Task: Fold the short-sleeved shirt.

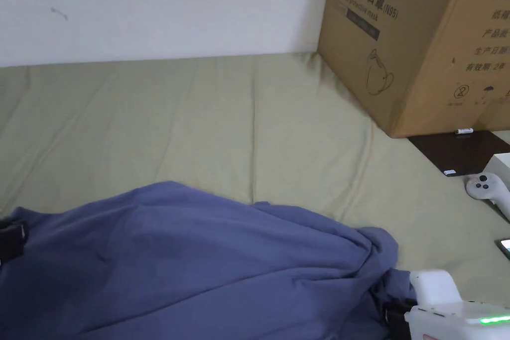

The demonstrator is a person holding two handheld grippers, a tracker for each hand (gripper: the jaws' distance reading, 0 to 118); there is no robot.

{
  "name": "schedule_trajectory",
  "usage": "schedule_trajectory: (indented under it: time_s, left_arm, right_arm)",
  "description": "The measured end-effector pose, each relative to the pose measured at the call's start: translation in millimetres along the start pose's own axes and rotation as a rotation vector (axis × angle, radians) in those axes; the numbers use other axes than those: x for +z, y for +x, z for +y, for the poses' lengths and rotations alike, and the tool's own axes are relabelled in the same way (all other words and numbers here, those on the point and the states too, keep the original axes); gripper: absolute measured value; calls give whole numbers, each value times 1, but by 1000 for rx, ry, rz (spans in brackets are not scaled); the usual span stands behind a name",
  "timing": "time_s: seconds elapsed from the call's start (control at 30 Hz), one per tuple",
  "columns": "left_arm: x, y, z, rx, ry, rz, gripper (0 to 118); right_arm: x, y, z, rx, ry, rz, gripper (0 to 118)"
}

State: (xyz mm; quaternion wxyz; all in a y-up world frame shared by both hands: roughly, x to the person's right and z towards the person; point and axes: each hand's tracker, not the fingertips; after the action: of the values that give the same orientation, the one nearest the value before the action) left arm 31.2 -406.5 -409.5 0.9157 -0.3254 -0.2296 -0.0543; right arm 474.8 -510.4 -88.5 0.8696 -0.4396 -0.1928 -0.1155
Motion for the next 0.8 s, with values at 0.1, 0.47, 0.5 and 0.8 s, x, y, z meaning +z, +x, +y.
schedule_trajectory:
  time_s: [0.1, 0.47, 0.5, 0.8]
  left_arm:
    - [24, -13, 12, 50, 74, -9, 3]
    - [185, -80, 129, 39, 369, 82, 3]
    - [207, -73, 137, 48, 383, 90, 3]
    - [246, -92, 217, 119, 446, 159, 3]
  right_arm:
    - [44, 5, 15, -53, 162, -16, 4]
    - [274, 40, 130, 93, 559, -53, 4]
    - [288, 42, 140, 108, 588, -83, 4]
    - [324, 38, 270, 122, 728, -45, 4]
